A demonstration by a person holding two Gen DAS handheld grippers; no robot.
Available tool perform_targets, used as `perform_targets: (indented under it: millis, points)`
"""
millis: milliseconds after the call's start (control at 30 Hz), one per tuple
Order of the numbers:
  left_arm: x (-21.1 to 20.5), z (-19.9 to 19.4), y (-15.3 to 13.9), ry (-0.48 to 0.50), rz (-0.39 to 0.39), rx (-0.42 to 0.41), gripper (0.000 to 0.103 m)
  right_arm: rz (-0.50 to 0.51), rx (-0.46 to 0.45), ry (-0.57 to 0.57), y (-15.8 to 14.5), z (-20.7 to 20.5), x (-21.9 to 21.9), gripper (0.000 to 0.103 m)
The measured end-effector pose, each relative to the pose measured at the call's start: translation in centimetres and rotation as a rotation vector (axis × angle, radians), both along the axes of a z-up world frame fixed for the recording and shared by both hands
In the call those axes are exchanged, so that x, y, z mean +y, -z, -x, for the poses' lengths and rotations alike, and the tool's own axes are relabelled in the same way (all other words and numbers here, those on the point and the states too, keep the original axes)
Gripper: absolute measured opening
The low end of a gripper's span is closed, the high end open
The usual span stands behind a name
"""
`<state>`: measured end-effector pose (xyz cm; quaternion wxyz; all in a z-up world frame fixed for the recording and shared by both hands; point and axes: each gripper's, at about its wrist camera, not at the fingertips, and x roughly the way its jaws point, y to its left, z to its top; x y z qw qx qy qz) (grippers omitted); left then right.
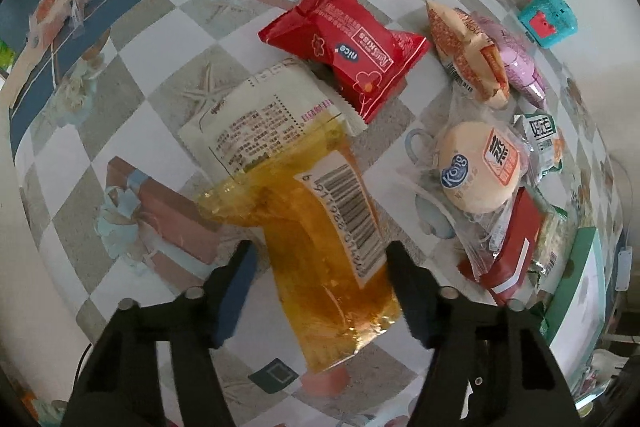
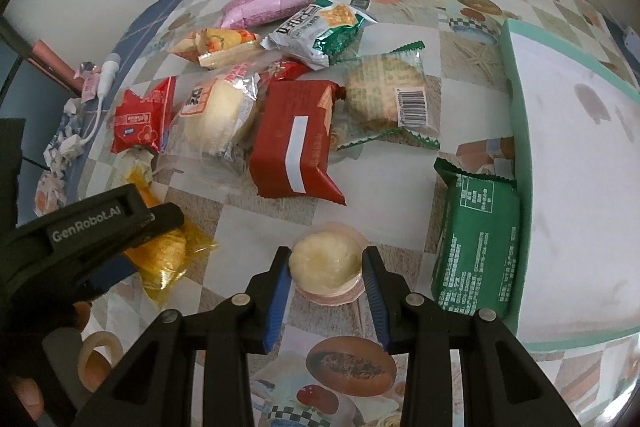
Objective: Organize snacks
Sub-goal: 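Carry both snacks over the teal-rimmed tray and open both grippers to drop them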
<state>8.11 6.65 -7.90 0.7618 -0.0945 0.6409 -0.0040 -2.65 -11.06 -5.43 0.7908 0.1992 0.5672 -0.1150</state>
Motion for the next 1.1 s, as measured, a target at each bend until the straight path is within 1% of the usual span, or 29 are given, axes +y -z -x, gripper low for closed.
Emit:
perform_targets:
  millis: [33, 133, 400, 533, 667, 833, 967, 1100]
  points:
    - [0.0, 0.3, -0.1, 0.003, 0.002, -0.003, 0.052, 0.002, 0.0, -0.002, 0.0, 0.0, 0.1, 0.038]
    - [-0.5, 0.4, -0.6, 0.004, 0.011, -0.004, 0.049, 0.003, 0.003, -0.003, 0.0, -0.1, 0.4, 0.038]
    - [1.2, 1.8, -1.2, 0.0, 0.028, 0.0, 0.047, -0.031, 0.007, 0.014, -0.4, 0.3, 0.6, 0.037]
    - [2.4, 3.3, -3.3, 0.004, 0.011, -0.016, 0.047, -0.036, 0.0, 0.026, -1.0, 0.6, 0.5, 0.037]
    - [2.3, 4.1, -5.3, 0.022, 0.0, -0.055, 0.047, -0.043, -0.041, 0.041, -2.5, 1.0, 0.4, 0.037]
    - [0.8, 5.1, -8.0, 0.061, -0.011, -0.124, 0.047, -0.017, -0.122, 0.082, -5.2, 1.6, -0.7, 0.037]
    - [-1.7, 5.5, -10.0, 0.117, -0.011, -0.156, 0.047, 0.006, -0.16, 0.156, -6.6, 2.3, -2.9, 0.037]
    - [-5.0, 5.3, -10.3, 0.187, -0.025, -0.163, 0.047, 0.042, -0.17, 0.252, -7.5, 3.5, -6.0, 0.037]
